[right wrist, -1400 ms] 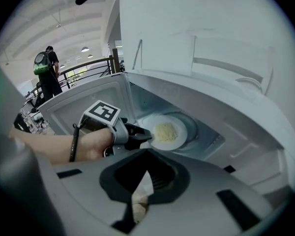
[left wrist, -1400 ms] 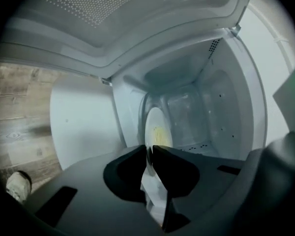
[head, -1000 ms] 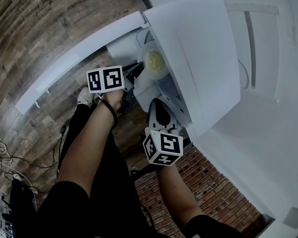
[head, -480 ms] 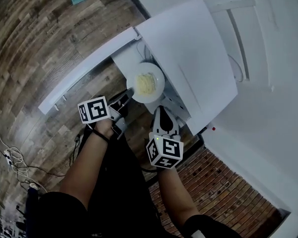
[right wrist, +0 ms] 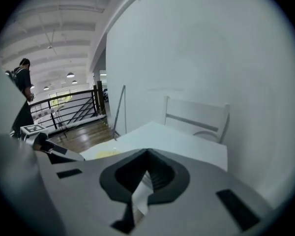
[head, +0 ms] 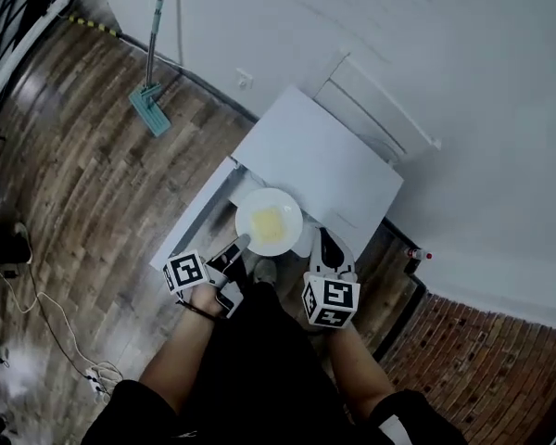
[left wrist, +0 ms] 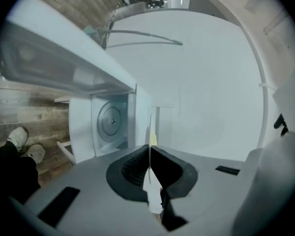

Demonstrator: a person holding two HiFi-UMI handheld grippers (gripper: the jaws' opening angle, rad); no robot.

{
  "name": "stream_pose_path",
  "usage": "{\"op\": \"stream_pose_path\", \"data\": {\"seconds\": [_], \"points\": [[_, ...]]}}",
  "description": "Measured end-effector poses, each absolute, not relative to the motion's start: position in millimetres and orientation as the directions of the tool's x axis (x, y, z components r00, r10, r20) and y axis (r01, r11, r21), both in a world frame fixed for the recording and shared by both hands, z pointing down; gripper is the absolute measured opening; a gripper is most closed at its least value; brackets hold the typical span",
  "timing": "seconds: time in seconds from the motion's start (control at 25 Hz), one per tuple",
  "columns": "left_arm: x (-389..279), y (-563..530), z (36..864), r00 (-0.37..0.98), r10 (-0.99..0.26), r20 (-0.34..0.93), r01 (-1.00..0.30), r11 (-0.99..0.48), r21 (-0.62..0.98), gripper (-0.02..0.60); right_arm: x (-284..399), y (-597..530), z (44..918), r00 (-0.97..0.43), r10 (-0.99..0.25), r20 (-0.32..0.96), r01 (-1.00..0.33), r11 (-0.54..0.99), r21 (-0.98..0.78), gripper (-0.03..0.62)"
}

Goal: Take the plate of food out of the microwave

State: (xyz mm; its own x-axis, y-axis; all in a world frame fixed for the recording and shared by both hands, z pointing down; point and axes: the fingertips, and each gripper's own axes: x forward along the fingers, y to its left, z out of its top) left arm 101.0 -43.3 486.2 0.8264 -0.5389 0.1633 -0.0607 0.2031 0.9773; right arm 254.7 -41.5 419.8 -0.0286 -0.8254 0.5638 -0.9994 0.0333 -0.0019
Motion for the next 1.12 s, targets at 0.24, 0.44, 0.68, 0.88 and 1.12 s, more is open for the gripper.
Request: {"op": "stream_pose_path", "data": {"seconds": [0.24,0.44,0.68,0.88,1.12], "points": [[108,-94,369,0.836,-0.542,0.086,-0.048,0.084,0.995,0.014,263,-72,322,0.001,-0.906,0.424,-0.998,-0.029,-0.06,0.008],[128,-127,293,0.843,-0.535,0.055,-0.056,0.013,0.998,0.014,273,-92,250,0.031,-0.952,0.304,-0.994,-0.062,-0.091,0.008],[139,-150,244,0.837,-0.54,0.082,-0.102,-0.007,0.995,0.014,294,-113,194,0.088,-0.972,0.217,-0.988,-0.113,-0.107,0.008],[158,-153,219,0.833,-0.55,0.054,-0.067,-0.004,0.998,0.014,307,-112,179,0.101,-0.976,0.195,-0.988,-0.121,-0.094,0.008],[177,-153,202,0.848,-0.528,0.038,-0.066,-0.034,0.997,0.014,306,-114,169,0.09,-0.979,0.181,-0.992,-0.105,-0.073,0.008]]}}
